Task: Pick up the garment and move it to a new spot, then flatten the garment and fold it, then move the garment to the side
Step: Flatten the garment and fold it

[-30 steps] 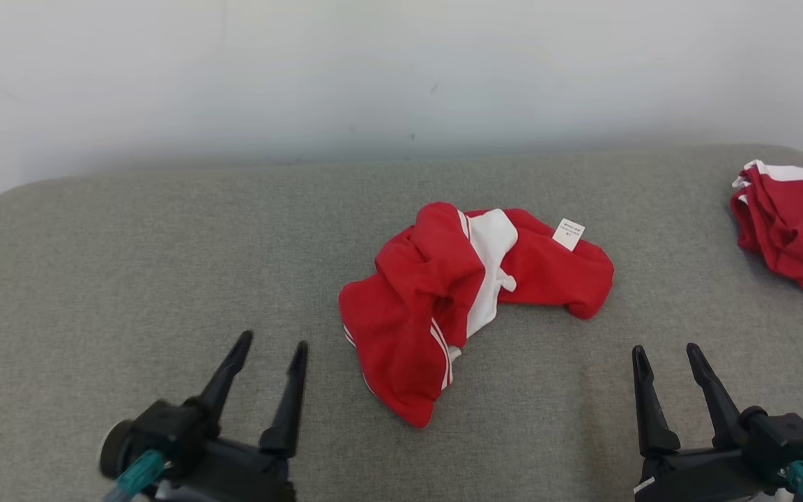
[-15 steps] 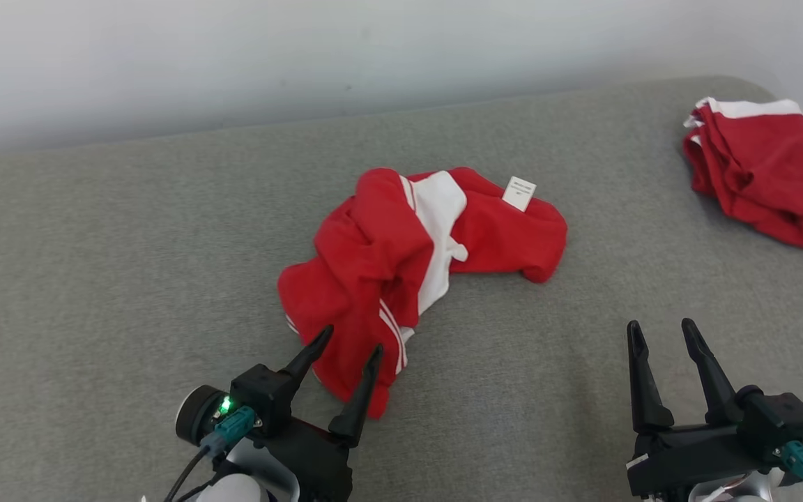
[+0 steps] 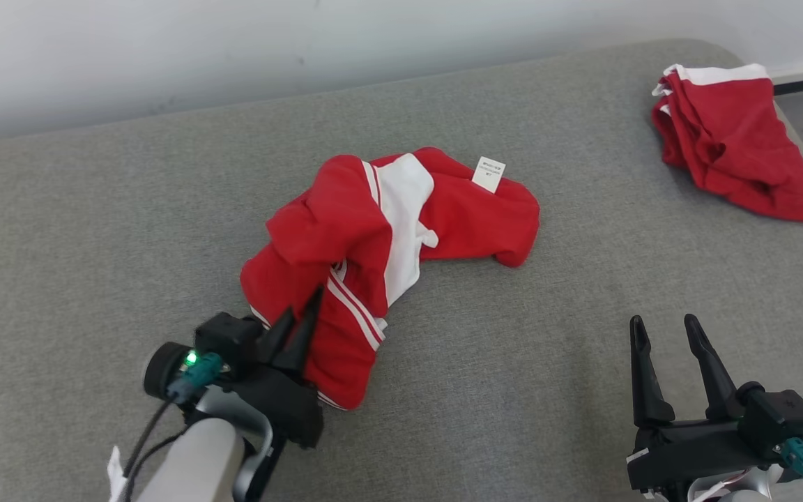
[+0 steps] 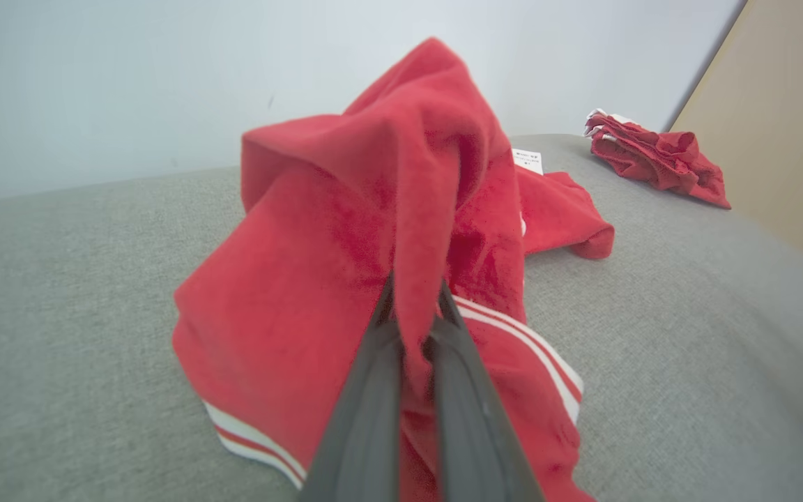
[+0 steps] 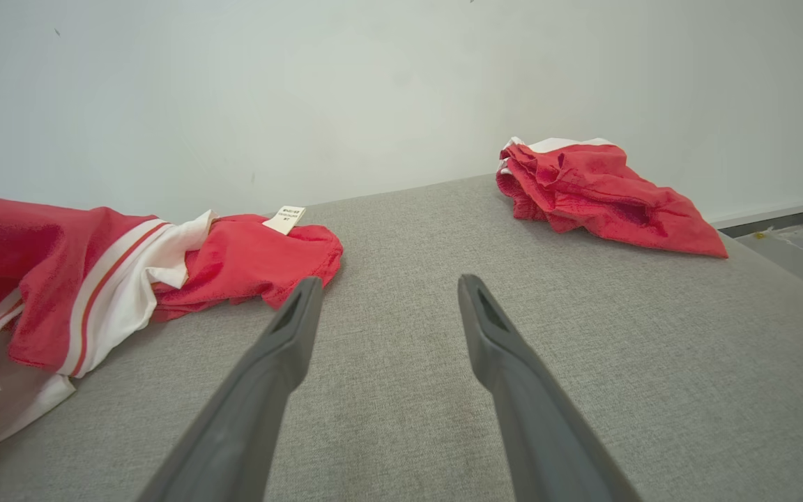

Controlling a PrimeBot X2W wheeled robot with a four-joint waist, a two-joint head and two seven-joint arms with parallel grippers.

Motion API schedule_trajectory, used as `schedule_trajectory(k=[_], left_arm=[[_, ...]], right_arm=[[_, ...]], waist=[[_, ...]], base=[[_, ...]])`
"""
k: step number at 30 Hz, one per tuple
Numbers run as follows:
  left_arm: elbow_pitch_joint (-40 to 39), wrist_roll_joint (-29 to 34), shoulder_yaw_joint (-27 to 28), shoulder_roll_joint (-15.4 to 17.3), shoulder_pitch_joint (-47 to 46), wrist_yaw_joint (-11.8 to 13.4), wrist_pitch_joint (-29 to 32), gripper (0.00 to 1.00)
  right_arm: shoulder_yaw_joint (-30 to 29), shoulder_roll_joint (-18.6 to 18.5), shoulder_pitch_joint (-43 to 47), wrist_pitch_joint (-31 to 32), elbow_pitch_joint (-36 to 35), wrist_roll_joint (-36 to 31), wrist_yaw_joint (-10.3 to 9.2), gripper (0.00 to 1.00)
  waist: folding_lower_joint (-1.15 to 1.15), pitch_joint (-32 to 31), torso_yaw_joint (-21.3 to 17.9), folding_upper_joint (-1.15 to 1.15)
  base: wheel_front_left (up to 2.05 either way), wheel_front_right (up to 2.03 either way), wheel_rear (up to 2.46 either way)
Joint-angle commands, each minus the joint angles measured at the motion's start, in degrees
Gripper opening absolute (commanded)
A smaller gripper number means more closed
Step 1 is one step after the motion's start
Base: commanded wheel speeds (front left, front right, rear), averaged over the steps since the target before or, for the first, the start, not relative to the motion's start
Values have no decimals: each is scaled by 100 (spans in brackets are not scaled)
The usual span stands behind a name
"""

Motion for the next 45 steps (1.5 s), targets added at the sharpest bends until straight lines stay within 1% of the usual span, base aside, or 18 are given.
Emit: schedule_trajectory(k=[1,7,11,16,18,19,20,21,24,31,37,42,45], left_arm=[[-15,-68,55,68,-66,20,-28,0],[-446,-7,338,348,-8,104,-68,0],[-897,10,481,641,417,181,-64,0],[-1252,-111,690,960,1184,358,-16,0],[-1307,-218,764,985,1415,396,-8,0],[-1300,-236,774,1003,1521,415,24,10],[-1324,-227,771,1020,1596,439,22,49],[-1359,-253,791,1007,1644,474,21,100],[-1502,-335,825,937,1728,541,5,100],[-1815,-395,1063,1102,1925,732,-17,100],[-2316,-443,1348,1161,2155,943,-45,100],[-2584,-352,1390,1103,2121,999,-60,100],[-2676,-300,1286,1044,1874,931,-62,100]], right_arm=[[3,13,-13,-34,0,29,-12,100],[-12,14,31,-43,62,45,-12,100],[-1,19,87,-39,81,52,-12,100],[29,18,74,-39,102,62,-12,100],[27,-8,67,-26,106,67,-12,100],[16,-22,67,-21,106,75,-12,100],[9,-20,74,-12,99,66,-12,100],[5,-22,83,-9,89,59,-12,100],[-51,-50,112,15,66,47,-12,100],[-44,-28,167,42,14,15,-12,100],[-24,-14,208,34,57,48,-12,100],[-11,-26,164,51,61,59,-12,100],[26,-42,101,61,62,65,-12,100]], waist=[[-1,-61,90,-1],[-1,-199,392,-1],[-1,-266,566,-1],[-1,-267,668,-1],[-1,-253,701,-1],[-1,-249,719,-1],[-1,-250,731,-1],[-1,-251,746,-1],[-1,-266,828,-1],[-1,-309,986,-1],[-1,-374,1050,-1],[-1,-382,1060,-1],[-1,-362,1032,-1]], base=[[0,0,0],[0,0,0],[0,0,0],[0,0,0],[0,0,0],[0,0,0],[0,0,0],[0,0,0],[0,0,0],[0,0,0],[0,0,0],[0,0,0],[0,0,0]])
